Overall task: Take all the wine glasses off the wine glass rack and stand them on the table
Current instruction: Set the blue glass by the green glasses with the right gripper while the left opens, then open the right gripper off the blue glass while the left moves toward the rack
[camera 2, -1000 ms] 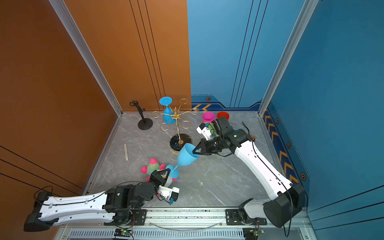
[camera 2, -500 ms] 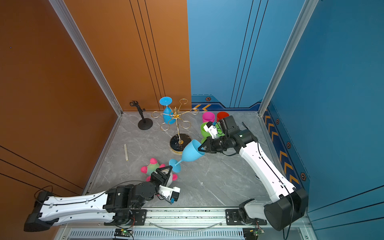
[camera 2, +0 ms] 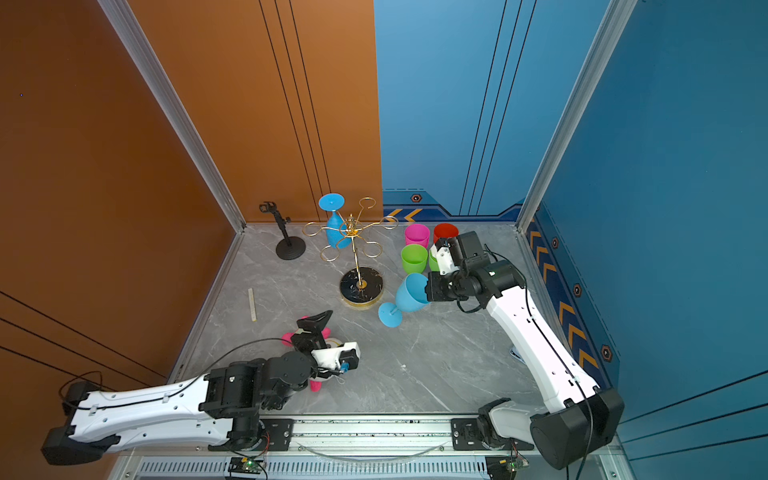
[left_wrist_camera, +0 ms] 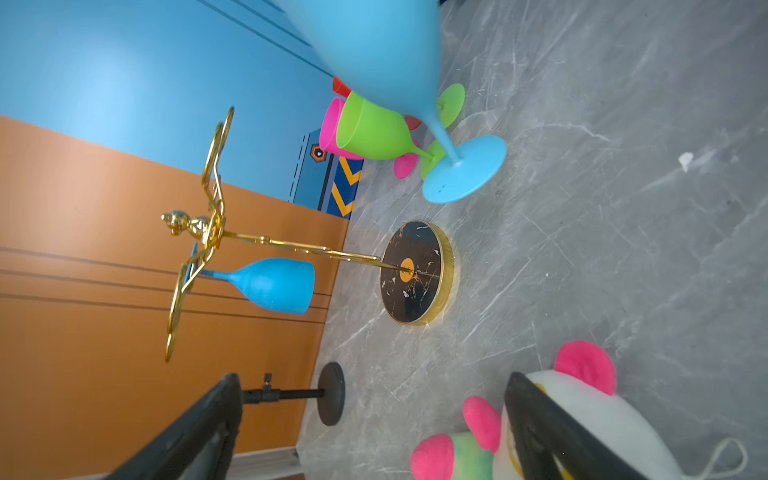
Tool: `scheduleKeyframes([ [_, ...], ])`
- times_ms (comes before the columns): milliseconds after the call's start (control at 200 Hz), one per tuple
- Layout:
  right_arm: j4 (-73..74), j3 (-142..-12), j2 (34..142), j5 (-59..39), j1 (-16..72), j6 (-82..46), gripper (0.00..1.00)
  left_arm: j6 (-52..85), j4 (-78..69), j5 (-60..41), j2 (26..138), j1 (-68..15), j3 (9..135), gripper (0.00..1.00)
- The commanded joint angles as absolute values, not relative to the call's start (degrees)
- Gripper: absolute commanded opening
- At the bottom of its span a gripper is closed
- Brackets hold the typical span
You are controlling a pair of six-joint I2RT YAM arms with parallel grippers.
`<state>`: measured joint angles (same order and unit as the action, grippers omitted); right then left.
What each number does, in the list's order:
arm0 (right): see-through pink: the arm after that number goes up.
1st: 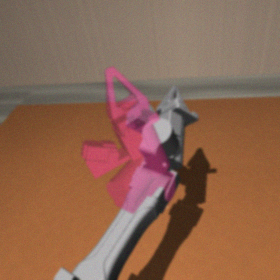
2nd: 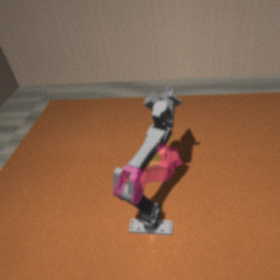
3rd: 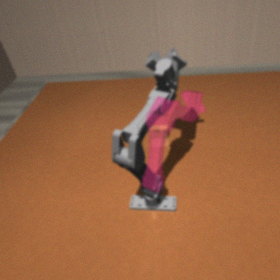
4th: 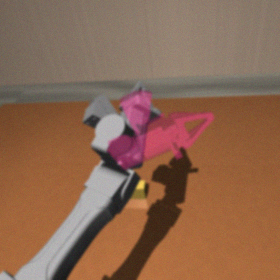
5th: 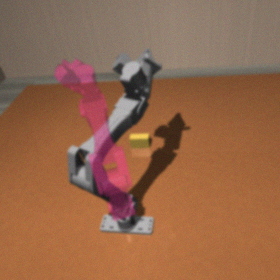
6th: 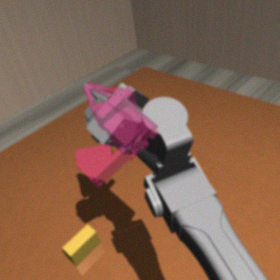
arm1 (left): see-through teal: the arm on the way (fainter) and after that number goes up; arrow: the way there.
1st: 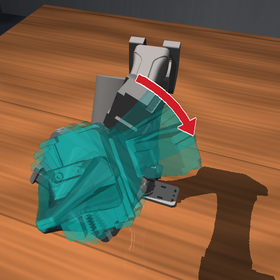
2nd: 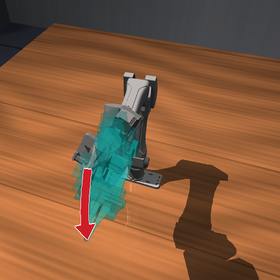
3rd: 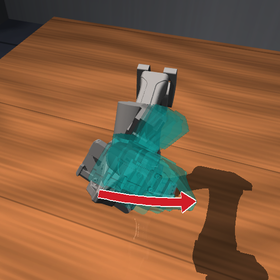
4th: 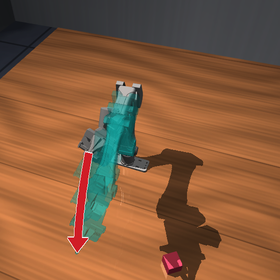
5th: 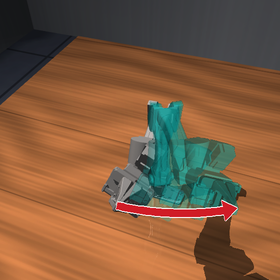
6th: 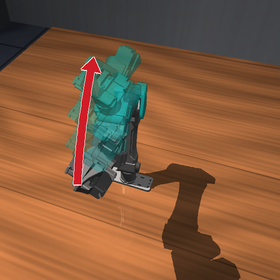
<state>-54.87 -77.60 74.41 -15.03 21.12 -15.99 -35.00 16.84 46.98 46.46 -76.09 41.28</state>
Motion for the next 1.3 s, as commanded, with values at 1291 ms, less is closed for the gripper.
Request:
scheduleKeyframes([
  [1291,-55.32,-91.31,100.21,6.79,26.15,-10.07,0.03,17.78,38.50,23.83,39.72,-37.62,50.71,1.00],
])
